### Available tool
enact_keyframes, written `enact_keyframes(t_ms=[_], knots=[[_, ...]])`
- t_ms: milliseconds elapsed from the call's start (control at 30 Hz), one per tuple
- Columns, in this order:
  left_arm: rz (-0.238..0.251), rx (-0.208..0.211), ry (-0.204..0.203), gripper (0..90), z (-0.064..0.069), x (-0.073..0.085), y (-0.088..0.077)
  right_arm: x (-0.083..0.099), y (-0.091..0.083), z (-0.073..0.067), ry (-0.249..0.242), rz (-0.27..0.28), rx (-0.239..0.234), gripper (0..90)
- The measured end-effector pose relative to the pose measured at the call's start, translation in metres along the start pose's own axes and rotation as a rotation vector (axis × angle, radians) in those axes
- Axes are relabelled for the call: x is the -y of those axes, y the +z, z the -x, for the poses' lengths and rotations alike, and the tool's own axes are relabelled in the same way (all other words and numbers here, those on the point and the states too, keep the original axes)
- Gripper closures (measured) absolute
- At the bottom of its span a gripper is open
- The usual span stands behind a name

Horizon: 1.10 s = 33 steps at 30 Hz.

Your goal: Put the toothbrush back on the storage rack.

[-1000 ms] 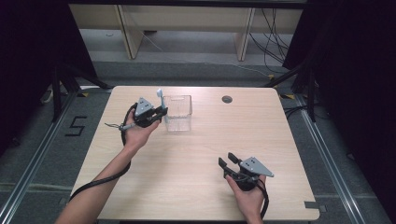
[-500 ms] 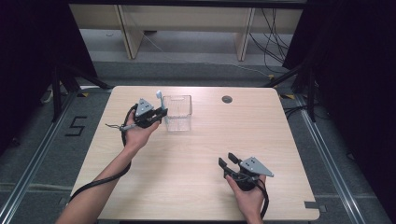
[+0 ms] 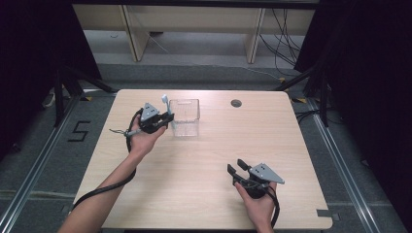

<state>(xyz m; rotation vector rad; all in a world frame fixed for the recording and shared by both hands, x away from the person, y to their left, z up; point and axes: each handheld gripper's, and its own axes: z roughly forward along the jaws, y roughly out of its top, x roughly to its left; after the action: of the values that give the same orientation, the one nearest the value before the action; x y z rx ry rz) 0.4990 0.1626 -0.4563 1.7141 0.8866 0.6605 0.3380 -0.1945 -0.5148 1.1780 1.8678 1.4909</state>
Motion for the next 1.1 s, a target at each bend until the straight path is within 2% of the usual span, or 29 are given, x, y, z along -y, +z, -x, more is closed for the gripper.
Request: enact_keyframes(t_ms=[67, 100, 133, 233, 267, 533, 567, 633, 767, 833, 933, 1100], knots=[[0.001, -0.002, -0.003, 77.1, 0.000, 0.000, 0.000, 0.000, 0.000, -0.001, 0.015, -0.005, -0.006, 52.2], [0.002, -0.004, -0.003, 76.8, 0.000, 0.000, 0.000, 0.000, 0.000, 0.000, 0.002, -0.001, -0.003, 52.2], [0.002, -0.004, -0.003, 76.4, 0.000, 0.000, 0.000, 0.000, 0.000, -0.001, 0.016, -0.006, -0.007, 52.2], [0.008, 0.000, -0.009, 73.7, -0.002, 0.000, -0.001, 0.000, 0.000, -0.001, 0.016, -0.008, -0.010, 52.2], [-0.006, -0.006, -0.011, 72.1, -0.002, 0.001, -0.002, 0.000, 0.000, -0.001, 0.017, -0.009, -0.010, 52.2], [-0.014, -0.017, -0.036, 48.8, -0.005, 0.008, -0.010, 0.000, 0.000, 0.000, 0.006, -0.007, 0.001, 52.1], [-0.012, -0.019, -0.040, 46.2, -0.005, 0.009, -0.011, 0.001, 0.001, -0.001, 0.021, -0.004, -0.011, 52.0], [-0.019, -0.022, -0.045, 42.6, -0.007, 0.012, -0.013, 0.001, 0.001, 0.000, 0.002, -0.004, 0.000, 52.0], [-0.022, -0.014, -0.046, 39.8, -0.009, 0.017, -0.017, 0.000, 0.000, 0.000, 0.009, -0.006, -0.007, 52.0], [-0.020, -0.011, -0.046, 38.7, -0.009, 0.019, -0.020, 0.000, 0.000, 0.000, -0.002, -0.003, 0.005, 52.0], [-0.019, -0.009, -0.035, 37.4, -0.009, 0.021, -0.026, 0.000, 0.001, 0.000, 0.019, -0.006, -0.013, 52.0], [-0.016, -0.008, -0.003, 37.2, -0.011, 0.023, -0.041, 0.000, -0.001, 0.000, 0.018, -0.021, 0.004, 52.0]])
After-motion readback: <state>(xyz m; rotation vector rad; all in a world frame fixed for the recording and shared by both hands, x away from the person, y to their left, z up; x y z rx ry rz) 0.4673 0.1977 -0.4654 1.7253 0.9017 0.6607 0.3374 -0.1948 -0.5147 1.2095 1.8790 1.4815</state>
